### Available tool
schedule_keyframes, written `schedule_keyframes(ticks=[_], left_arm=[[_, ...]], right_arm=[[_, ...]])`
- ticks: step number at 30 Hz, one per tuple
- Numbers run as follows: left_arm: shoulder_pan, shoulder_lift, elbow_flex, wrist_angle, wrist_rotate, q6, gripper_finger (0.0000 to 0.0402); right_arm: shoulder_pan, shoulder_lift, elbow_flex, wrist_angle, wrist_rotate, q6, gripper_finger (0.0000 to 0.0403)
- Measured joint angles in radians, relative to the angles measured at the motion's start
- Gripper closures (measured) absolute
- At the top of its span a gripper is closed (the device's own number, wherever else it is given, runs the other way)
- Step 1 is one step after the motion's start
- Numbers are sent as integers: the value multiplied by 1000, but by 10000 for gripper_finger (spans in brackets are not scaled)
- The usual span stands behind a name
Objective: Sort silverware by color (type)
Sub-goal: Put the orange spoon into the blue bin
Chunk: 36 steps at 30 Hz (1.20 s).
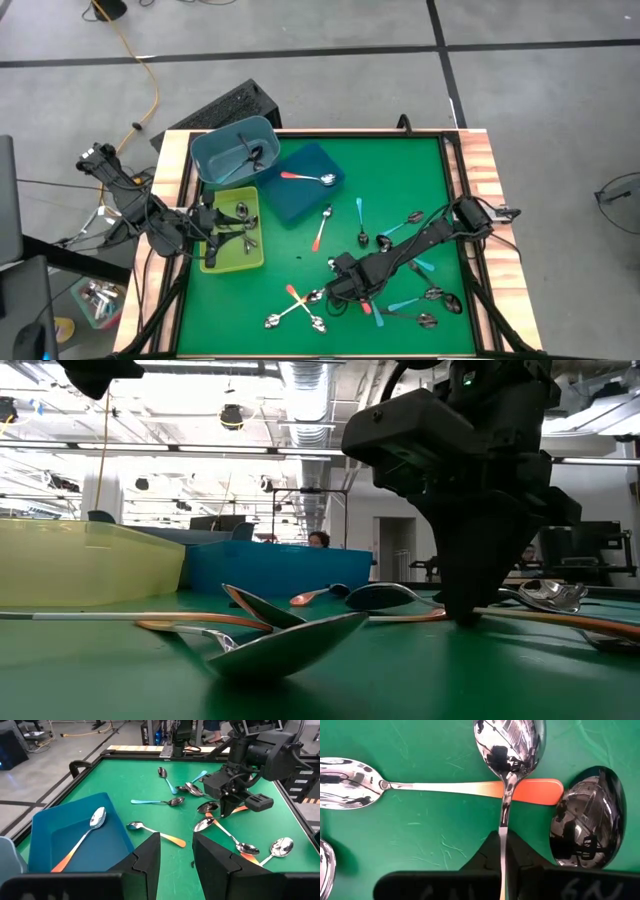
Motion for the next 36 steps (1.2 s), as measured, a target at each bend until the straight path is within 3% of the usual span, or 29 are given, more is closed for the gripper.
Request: schedule_keyframes(ticks=[9,25,31,36], left_arm=[[0,0,0,0,-1,0,301],[0,0,0,0,-2,0,301],[0,0,0,0,-2,-4,301],[0,0,0,0,-2,-8,301]], right_arm=[[7,3,22,-14,21,-25,393],[-18,3,211,-169,117,-197,394],[-55,3,224,-92,157,-318,394],[-118,3,225,-6,124,-446,394]])
